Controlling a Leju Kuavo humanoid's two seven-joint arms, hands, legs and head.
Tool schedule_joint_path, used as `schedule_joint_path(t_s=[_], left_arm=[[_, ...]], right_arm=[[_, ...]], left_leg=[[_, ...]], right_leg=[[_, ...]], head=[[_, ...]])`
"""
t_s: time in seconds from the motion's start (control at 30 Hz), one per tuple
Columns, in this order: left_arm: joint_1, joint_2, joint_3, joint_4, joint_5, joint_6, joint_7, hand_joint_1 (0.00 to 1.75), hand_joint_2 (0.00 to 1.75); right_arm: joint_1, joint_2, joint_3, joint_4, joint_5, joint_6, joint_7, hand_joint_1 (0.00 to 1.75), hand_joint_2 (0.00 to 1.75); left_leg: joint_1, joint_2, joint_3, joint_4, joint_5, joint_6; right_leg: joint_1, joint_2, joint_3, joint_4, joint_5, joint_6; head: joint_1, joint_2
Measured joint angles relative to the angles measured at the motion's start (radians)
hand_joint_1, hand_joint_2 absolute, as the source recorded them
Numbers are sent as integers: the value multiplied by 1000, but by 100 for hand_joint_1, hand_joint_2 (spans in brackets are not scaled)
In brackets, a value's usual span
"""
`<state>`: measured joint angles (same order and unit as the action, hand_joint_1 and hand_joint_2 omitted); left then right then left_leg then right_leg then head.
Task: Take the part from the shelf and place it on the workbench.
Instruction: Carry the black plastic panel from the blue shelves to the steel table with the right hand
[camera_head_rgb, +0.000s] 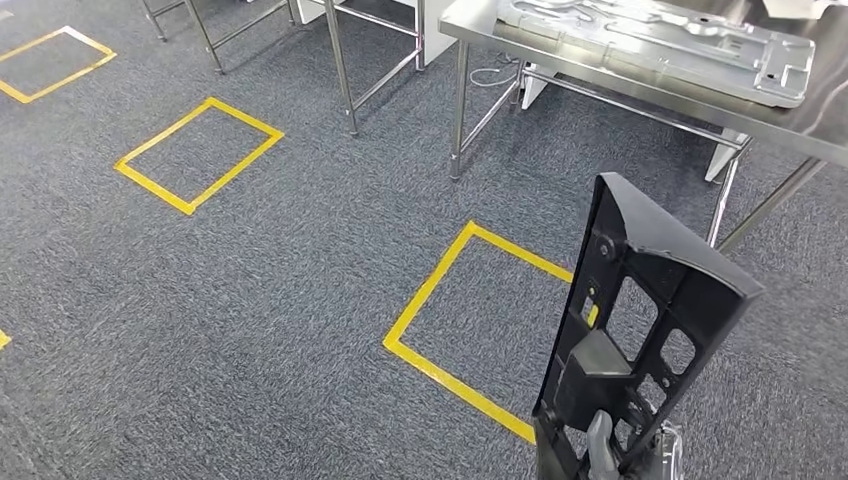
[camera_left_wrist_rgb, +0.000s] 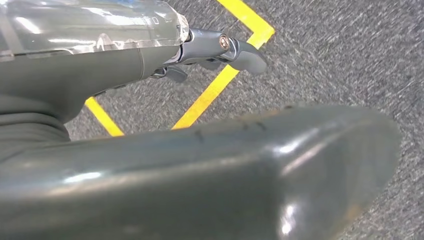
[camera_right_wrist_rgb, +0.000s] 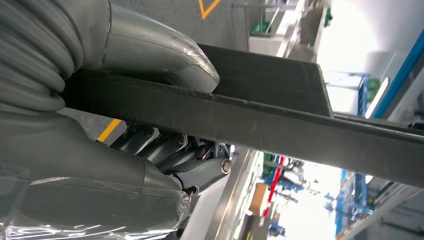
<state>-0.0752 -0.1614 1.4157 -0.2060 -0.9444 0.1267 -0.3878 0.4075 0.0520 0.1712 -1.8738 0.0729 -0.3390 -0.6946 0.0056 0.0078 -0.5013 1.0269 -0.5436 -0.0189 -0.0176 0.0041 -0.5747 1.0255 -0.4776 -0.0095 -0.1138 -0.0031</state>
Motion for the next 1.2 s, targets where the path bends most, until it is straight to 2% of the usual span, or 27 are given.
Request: schedule_joint_path(t_s=[0.03,0.07,0.13,0.17,0.2,0.27,0.3,0.33,0.37,0.43,0.5,0.53,0.6,0.63,0.67,0.7,0.73,0.77,0.8,0.87,0.93,1.0,1.03,1.07,1.13,1.17,1.2], left_arm=[[0,0,0,0,0,0,0,0,0],[0,0,0,0,0,0,0,0,0],[1,0,0,0,1,0,0,0,0],[3,-1,0,0,2,0,0,0,0],[4,-1,0,0,2,0,0,0,0],[7,0,0,0,2,0,0,0,0],[9,1,0,0,2,0,0,0,0],[10,2,0,0,2,0,0,0,0],[11,2,1,0,2,-1,0,0,0],[12,2,1,0,2,-1,0,0,0],[12,1,0,0,2,-2,0,0,0],[11,0,0,0,2,-2,1,0,0],[12,0,1,0,2,-1,2,0,0],[12,0,1,0,2,0,3,0,0],[12,0,1,0,2,0,4,0,0],[12,0,1,0,2,1,5,0,0],[12,0,1,0,2,2,6,0,0],[12,-1,1,0,2,3,7,0,0],[12,-1,1,0,2,3,7,0,0],[8,-3,1,0,2,5,8,0,0],[2,-3,1,0,2,6,9,0,0],[0,-3,1,0,2,7,9,0,0],[0,-3,1,0,2,8,10,0,0],[0,-3,1,0,2,8,10,0,0],[2,-3,1,0,2,9,10,0,0],[4,-3,1,0,2,9,11,0,0],[6,-3,1,0,1,9,11,0,0]], right_arm=[[-2,0,1,0,2,1,0,175,175],[-3,0,1,1,3,2,0,175,175],[-5,0,2,4,5,6,0,175,175],[-5,0,3,6,3,11,0,175,175],[-6,0,4,8,-3,19,0,175,175],[-8,0,5,11,-17,38,0,175,175],[-10,0,6,12,-23,45,0,175,175],[-14,0,6,13,-26,50,0,175,175],[-17,0,7,15,-28,53,0,175,175],[-22,0,7,18,-32,56,0,175,175],[-24,0,7,22,-34,59,0,175,175],[-28,0,7,23,-35,61,0,175,175],[-36,0,7,28,-38,67,0,175,175],[-38,0,8,31,-38,70,0,175,175],[-39,0,8,35,-39,72,0,175,175],[-39,0,8,38,-40,74,0,175,175],[-39,0,8,41,-41,75,0,175,175],[-40,0,8,44,-42,74,0,175,175],[-41,0,8,47,-43,72,1,175,175],[-43,0,8,51,-41,65,1,175,175],[-42,0,8,55,-37,56,1,175,175],[-42,0,7,57,-32,50,2,175,175],[-44,0,7,58,-30,48,2,175,175],[-47,0,6,58,-27,46,2,175,175],[-50,0,6,60,-20,43,4,175,175],[-51,0,6,62,-14,41,7,175,175],[-51,0,6,63,-6,37,10,175,175]], left_leg=[[1,-1,-19,43,-21,-4],[3,-1,-52,107,-47,-6],[5,-1,-136,242,-87,-9],[5,-1,-164,276,-84,-10],[5,-2,-172,268,-57,-8],[5,-18,-139,151,36,1],[5,-36,-116,88,70,7],[3,-51,-96,40,86,12],[1,-60,-84,15,87,17],[-1,-52,-70,-5,76,26],[2,-36,-50,-23,74,36],[4,-28,-39,-30,72,40],[4,-10,-26,-35,64,47],[3,0,-22,-35,59,48],[2,9,-15,-35,52,47],[2,19,-6,-35,44,46],[1,28,6,-35,36,44],[1,35,19,-35,26,41],[1,41,31,-36,17,36],[-1,50,40,-36,4,24],[-3,55,48,-31,-2,13],[-2,43,48,-4,-9,4],[0,30,30,32,-19,0],[3,17,-2,89,-37,-3],[5,4,-88,222,-89,-8],[5,2,-124,266,-107,-9],[5,2,-146,278,-106,-9]], right_leg=[[-2,0,7,-4,-3,-7],[-1,-1,14,-5,-8,-12],[1,1,25,-5,-18,-17],[2,5,32,-5,-24,-16],[3,12,40,-5,-30,-15],[4,29,61,-5,-44,-10],[4,38,68,-5,-51,-7],[3,47,72,-5,-55,-2],[1,56,73,-6,-57,4],[-3,69,72,-5,-52,18],[-2,53,68,16,-56,26],[-1,38,52,46,-70,29],[0,11,-17,156,-118,35],[0,6,-61,216,-137,39],[-1,5,-94,256,-141,41],[-1,2,-110,259,-121,41],[0,-2,-106,224,-81,39],[0,-9,-86,157,-30,36],[3,-16,-63,95,4,31],[11,-27,-38,21,20,20],[14,-26,-35,13,9,5],[9,-20,-22,8,11,-9],[8,-18,-14,6,8,-15],[7,-17,-7,4,4,-20],[7,-11,2,4,-7,-26],[8,-6,9,4,-13,-26],[8,-1,18,4,-20,-26]], head=[[0,0],[0,0],[0,0],[0,0],[0,0],[0,0],[0,0],[0,0],[0,0],[0,0],[0,0],[0,0],[1,0],[0,0],[0,0],[0,0],[0,0],[0,0],[0,0],[1,0],[1,0],[1,0],[1,0],[1,0],[1,0],[1,0],[1,0]])
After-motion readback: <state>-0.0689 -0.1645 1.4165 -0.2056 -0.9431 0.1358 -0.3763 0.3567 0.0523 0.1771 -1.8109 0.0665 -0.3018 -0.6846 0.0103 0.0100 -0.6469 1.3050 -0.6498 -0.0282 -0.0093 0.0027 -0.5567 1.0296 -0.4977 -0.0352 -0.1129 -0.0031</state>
